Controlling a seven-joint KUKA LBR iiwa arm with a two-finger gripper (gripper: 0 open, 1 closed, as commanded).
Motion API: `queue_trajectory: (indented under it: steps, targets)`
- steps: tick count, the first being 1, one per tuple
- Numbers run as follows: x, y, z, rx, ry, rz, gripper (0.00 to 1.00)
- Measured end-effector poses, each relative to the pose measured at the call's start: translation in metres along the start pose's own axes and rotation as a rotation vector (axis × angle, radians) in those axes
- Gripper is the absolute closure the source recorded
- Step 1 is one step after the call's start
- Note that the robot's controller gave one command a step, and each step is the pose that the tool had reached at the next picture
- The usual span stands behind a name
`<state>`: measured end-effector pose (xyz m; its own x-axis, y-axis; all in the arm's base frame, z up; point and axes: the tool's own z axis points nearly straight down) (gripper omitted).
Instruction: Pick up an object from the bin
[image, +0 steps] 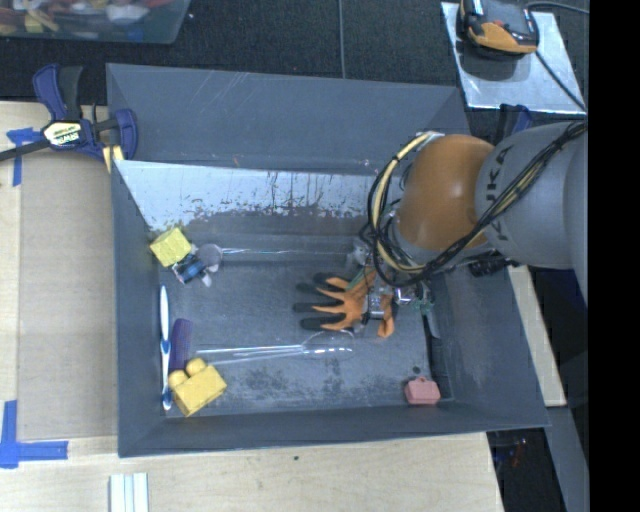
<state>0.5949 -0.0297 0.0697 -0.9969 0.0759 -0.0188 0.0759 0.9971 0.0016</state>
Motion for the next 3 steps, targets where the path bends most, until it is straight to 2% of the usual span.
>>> queue_trajectory:
  steps: [1,2,3]
  targets:
    - [0.0000,0.0009,-0.0023,0.000,-0.004,0.002,0.00]
    - [-0.0026,-0.0001,-0.0032,0.000,-0.010,0.001,1.00]
    - [-0.0026,-0.0001,-0.0032,0.000,-0.010,0.000,1.00]
